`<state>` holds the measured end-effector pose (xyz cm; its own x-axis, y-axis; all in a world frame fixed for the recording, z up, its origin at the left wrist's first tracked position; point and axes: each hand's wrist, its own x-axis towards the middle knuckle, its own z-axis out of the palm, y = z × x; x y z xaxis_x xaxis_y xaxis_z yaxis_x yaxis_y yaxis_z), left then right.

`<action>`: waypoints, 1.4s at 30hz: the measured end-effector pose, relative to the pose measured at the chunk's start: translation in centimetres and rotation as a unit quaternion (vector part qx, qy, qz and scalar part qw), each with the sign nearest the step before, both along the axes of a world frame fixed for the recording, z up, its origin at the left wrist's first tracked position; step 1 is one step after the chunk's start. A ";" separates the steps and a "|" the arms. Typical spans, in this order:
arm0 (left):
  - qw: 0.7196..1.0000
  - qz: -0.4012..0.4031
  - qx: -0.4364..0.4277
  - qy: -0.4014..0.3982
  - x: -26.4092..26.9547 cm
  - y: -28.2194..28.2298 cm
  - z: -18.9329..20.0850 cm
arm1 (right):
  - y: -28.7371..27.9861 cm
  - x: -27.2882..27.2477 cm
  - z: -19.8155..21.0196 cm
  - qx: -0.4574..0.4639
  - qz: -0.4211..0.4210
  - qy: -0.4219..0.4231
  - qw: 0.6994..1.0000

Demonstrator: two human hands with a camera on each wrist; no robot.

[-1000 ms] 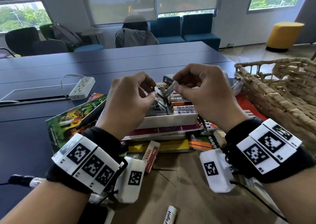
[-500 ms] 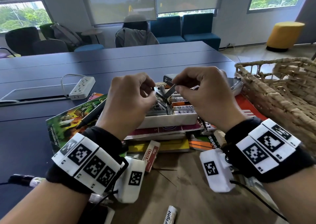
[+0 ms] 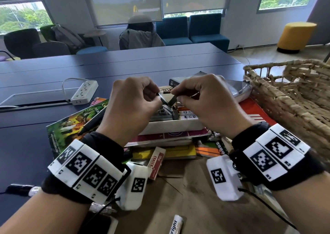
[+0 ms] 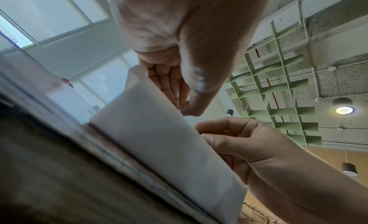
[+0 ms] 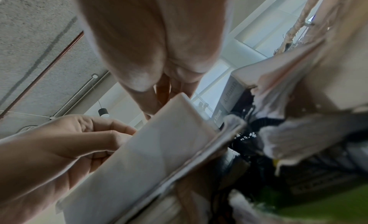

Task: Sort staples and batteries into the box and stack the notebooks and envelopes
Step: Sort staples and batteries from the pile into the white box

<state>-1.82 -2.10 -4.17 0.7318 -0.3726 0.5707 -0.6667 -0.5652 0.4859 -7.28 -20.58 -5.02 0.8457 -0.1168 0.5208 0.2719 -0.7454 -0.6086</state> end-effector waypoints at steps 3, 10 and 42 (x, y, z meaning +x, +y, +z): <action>0.999 0.000 0.024 0.025 0.2 0.0 -0.2 | 0.0 0.0 0.0 -0.001 -0.003 -0.016 1.000; 0.999 0.003 0.051 0.019 0.4 0.1 -0.4 | 0.0 -0.1 0.1 -0.022 0.030 0.011 0.999; 0.998 0.006 0.064 0.025 -0.3 0.1 -0.1 | 0.1 -0.2 0.0 -0.006 0.084 0.049 0.995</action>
<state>-2.16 -2.04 -4.30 0.7637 -0.4303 0.4813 -0.6353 -0.6331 0.4422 -7.44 -20.46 -5.02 0.8996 0.0352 0.4353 0.3323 -0.7019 -0.6300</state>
